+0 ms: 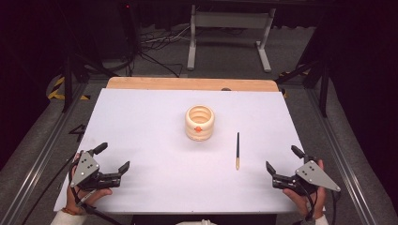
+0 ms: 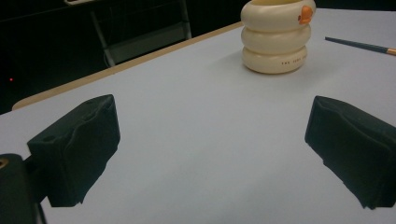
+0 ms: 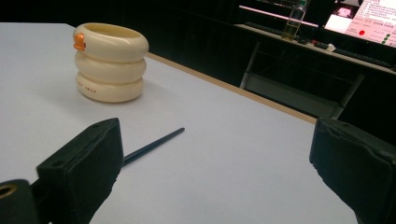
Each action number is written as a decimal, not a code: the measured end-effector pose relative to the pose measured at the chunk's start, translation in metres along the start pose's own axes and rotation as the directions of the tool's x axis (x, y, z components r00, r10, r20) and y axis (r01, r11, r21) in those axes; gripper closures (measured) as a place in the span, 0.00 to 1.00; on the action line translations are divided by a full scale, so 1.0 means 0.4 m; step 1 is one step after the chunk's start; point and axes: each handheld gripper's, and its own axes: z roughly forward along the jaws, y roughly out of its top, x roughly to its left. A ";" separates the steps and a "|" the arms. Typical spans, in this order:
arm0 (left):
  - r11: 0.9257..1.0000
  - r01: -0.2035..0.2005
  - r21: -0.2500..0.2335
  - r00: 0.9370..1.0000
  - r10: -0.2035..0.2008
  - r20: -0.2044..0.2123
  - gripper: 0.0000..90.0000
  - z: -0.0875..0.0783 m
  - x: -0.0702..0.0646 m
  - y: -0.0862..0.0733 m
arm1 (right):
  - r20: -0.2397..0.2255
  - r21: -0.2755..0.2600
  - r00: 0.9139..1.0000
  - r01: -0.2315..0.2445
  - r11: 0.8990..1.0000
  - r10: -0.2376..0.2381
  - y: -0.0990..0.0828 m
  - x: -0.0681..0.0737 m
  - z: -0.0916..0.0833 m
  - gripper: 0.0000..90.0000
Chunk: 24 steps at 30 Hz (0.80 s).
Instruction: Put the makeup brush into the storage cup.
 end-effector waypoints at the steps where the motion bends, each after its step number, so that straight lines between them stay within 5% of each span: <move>1: 1.000 0.001 -0.002 1.000 -0.001 0.000 0.05 0.003 0.000 0.000 | 0.000 0.004 1.000 -0.002 1.000 0.002 -0.002 -0.001 0.001 0.04; 12: 0.999 -0.034 0.030 0.999 0.034 0.011 0.05 0.011 -0.008 -0.002 | 0.011 0.043 1.000 -0.010 0.999 0.010 -0.005 0.003 0.003 0.05; 24: 0.999 -0.028 0.037 1.000 0.027 0.016 0.07 0.017 -0.007 -0.004 | 0.000 0.112 0.999 -0.051 0.992 0.051 0.024 0.007 0.028 0.10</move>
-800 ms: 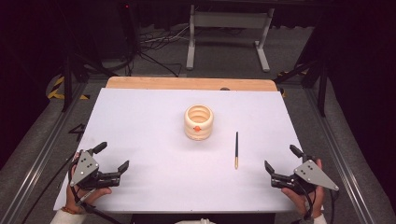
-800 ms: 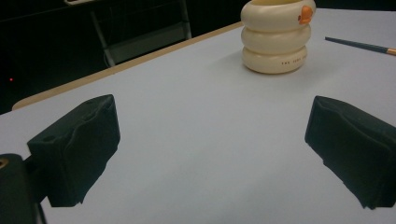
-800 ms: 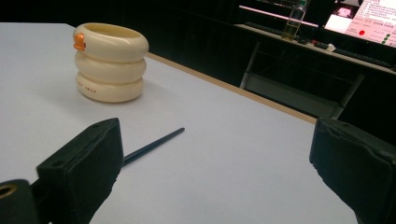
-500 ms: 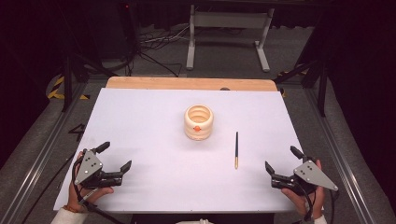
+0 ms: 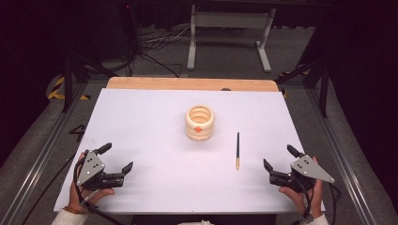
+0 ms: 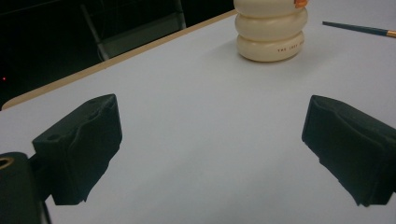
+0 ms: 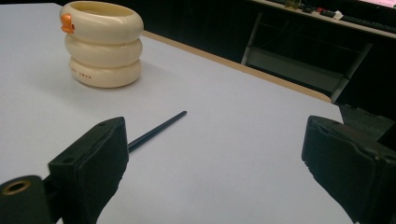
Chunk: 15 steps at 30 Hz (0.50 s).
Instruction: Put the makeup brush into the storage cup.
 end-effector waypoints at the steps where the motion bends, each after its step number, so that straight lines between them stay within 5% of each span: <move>1: 1.000 0.005 0.000 1.000 -0.005 0.000 0.07 0.000 0.000 0.000 | -0.004 0.008 1.000 -0.002 1.000 0.002 0.006 0.002 0.003 0.11; 4: 1.000 0.003 0.003 1.000 -0.003 0.005 0.07 0.001 -0.001 -0.001 | -0.010 0.029 1.000 -0.001 1.000 0.001 0.018 0.007 0.009 0.12; 8: 1.000 -0.003 0.010 1.000 0.003 0.007 0.07 0.003 -0.002 -0.001 | -0.051 0.159 0.999 0.013 0.987 -0.005 0.049 0.017 0.043 0.17; 10: 1.000 0.003 0.011 1.000 -0.003 0.010 0.07 0.003 -0.002 -0.002 | -0.070 0.182 0.997 0.003 0.983 0.010 0.055 0.016 0.052 0.17; 15: 1.000 0.002 0.016 1.000 -0.003 0.012 0.07 0.005 -0.002 -0.002 | -0.107 0.347 0.993 -0.015 0.938 0.055 0.084 0.022 0.114 0.19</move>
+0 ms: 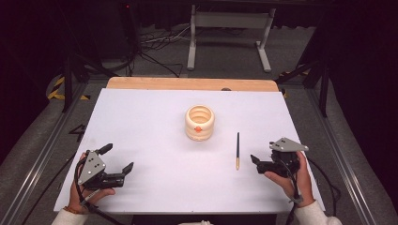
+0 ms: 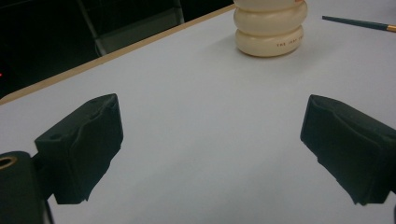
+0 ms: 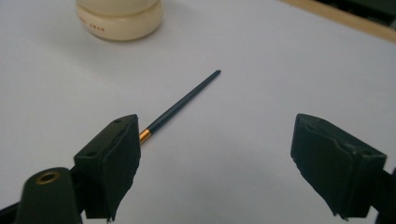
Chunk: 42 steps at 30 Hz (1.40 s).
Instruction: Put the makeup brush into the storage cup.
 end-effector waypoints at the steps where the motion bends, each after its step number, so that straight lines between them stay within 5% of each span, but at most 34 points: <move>1: 1.000 0.000 0.000 1.000 0.000 0.002 0.07 0.000 0.000 0.000 | -0.015 0.018 1.000 -0.014 1.000 0.015 0.010 0.001 0.008 0.19; 5: 1.000 -0.007 0.007 1.000 0.007 0.006 0.08 0.001 0.000 0.000 | -0.040 0.125 0.998 -0.036 0.991 0.041 0.048 0.010 0.048 0.21; 9: 1.000 -0.009 0.006 1.000 0.009 0.008 0.08 0.000 -0.003 0.000 | -0.070 0.272 0.997 -0.019 0.962 0.039 0.074 0.023 0.100 0.24; 13: 1.000 -0.003 0.011 1.000 0.002 0.019 0.08 0.002 -0.002 -0.001 | -0.114 0.395 0.992 -0.001 0.919 0.049 0.096 0.039 0.149 0.36; 16: 1.000 -0.003 0.015 1.000 0.003 0.022 0.08 0.002 -0.002 -0.001 | -0.138 0.483 0.989 0.024 0.875 0.049 0.109 0.053 0.178 0.42; 24: 1.000 -0.008 0.020 1.000 0.008 0.030 0.08 0.001 -0.004 -0.001 | -0.109 0.596 0.993 0.034 0.802 0.040 0.125 0.059 0.239 0.61; 28: 1.000 -0.006 0.027 0.999 0.005 0.038 0.08 0.002 -0.003 -0.002 | -0.123 0.618 0.992 0.064 0.784 0.015 0.135 0.073 0.243 0.79; 31: 0.999 -0.011 0.030 0.999 0.010 0.038 0.08 0.002 -0.005 -0.001 | -0.140 0.621 0.990 0.071 0.780 0.021 0.138 0.074 0.246 0.87; 40: 0.999 -0.001 0.048 0.999 0.000 0.032 0.08 0.008 -0.003 -0.002 | -0.180 0.594 0.984 0.108 0.797 0.001 0.132 0.066 0.238 0.93; 42: 0.998 -0.005 0.057 0.999 0.003 0.032 0.08 0.011 -0.004 -0.002 | -0.192 0.576 0.981 0.122 0.808 -0.010 0.128 0.063 0.234 0.94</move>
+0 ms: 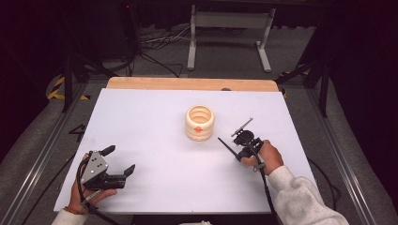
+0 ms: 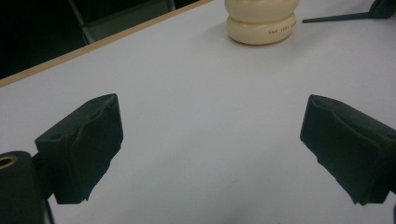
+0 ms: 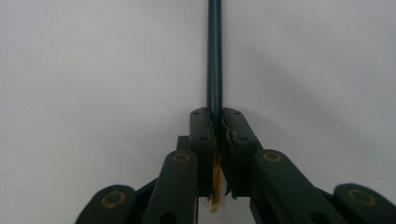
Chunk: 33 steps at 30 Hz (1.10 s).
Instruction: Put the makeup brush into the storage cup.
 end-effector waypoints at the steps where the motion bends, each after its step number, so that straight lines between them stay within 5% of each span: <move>1: 1.000 -0.003 0.001 1.000 0.003 0.001 0.08 0.001 0.000 0.000 | 0.002 -0.005 1.000 0.013 1.000 -0.013 -0.004 -0.001 -0.002 0.94; 9: 0.999 -0.019 0.036 1.000 0.019 -0.007 0.09 0.009 -0.004 0.001 | 0.007 -0.082 0.999 0.053 0.995 -0.053 -0.029 0.002 -0.028 0.94; 16: 0.994 -0.090 0.063 0.995 0.092 -0.033 0.09 0.021 -0.018 0.011 | 0.001 -0.134 0.996 0.085 0.987 -0.085 -0.038 0.013 -0.072 0.94; 19: 0.984 -0.162 0.079 0.985 0.166 -0.042 0.08 0.032 -0.028 0.025 | -0.013 -0.178 0.994 0.109 0.978 -0.113 -0.032 0.027 -0.110 0.94; 22: 0.978 -0.190 0.083 0.980 0.193 -0.037 0.08 0.041 -0.034 0.034 | -0.022 -0.192 0.992 0.119 0.974 -0.125 -0.027 0.035 -0.121 0.94; 24: 0.969 -0.232 0.087 0.971 0.236 -0.037 0.08 0.055 -0.046 0.044 | -0.026 -0.207 0.988 0.140 0.968 -0.149 -0.019 0.049 -0.135 0.94; 29: 0.959 -0.270 0.084 0.962 0.273 -0.021 0.09 0.075 -0.061 0.058 | -0.032 -0.221 0.984 0.164 0.961 -0.175 -0.006 0.068 -0.146 0.94; 33: 0.944 -0.319 0.089 0.947 0.320 -0.005 0.10 0.100 -0.079 0.074 | -0.040 -0.240 0.978 0.192 0.952 -0.207 0.010 0.088 -0.159 0.94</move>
